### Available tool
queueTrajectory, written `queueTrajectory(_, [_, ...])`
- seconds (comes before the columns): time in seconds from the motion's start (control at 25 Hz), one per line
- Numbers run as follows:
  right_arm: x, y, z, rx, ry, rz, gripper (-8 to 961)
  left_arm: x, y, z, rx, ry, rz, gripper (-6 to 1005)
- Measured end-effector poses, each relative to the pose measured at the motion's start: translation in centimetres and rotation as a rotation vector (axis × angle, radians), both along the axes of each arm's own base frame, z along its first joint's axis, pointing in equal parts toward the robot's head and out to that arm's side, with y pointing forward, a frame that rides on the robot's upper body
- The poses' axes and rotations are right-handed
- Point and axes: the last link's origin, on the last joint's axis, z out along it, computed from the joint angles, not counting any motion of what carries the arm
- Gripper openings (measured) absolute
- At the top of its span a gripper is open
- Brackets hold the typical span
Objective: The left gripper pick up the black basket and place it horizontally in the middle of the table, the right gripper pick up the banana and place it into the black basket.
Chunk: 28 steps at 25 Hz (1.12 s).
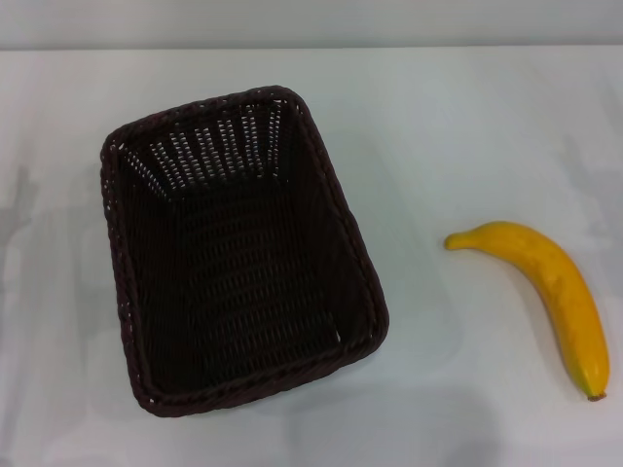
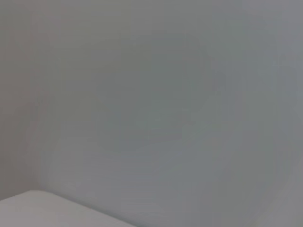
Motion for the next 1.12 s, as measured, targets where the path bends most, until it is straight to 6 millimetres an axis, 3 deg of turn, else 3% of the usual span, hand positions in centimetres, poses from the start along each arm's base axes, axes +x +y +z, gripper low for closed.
queueTrajectory(0.52, [-0.1,0.5,0.3,-0.001,-0.005,0.003,869,0.2,0.8,0.8,0.004,-0.077,-0.036,890])
queueTrajectory(0.8, [-0.5,0.7,0.1,-0.010,-0.010,0.016,868,1.3,3.1,5.1,-0.119,-0.306,-0.216,889])
queueTrajectory(0.96, [-0.9,0.9,0.0,-0.012,-0.012,0.032,868,2.4,5.0,8.4,-0.344,-0.311,-0.255,888])
queueTrajectory(1.12, [-1.0,1.0,0.0,-0.013,-0.012,0.037,868,4.8,7.7,11.4,-0.635,-0.237,-0.255,888])
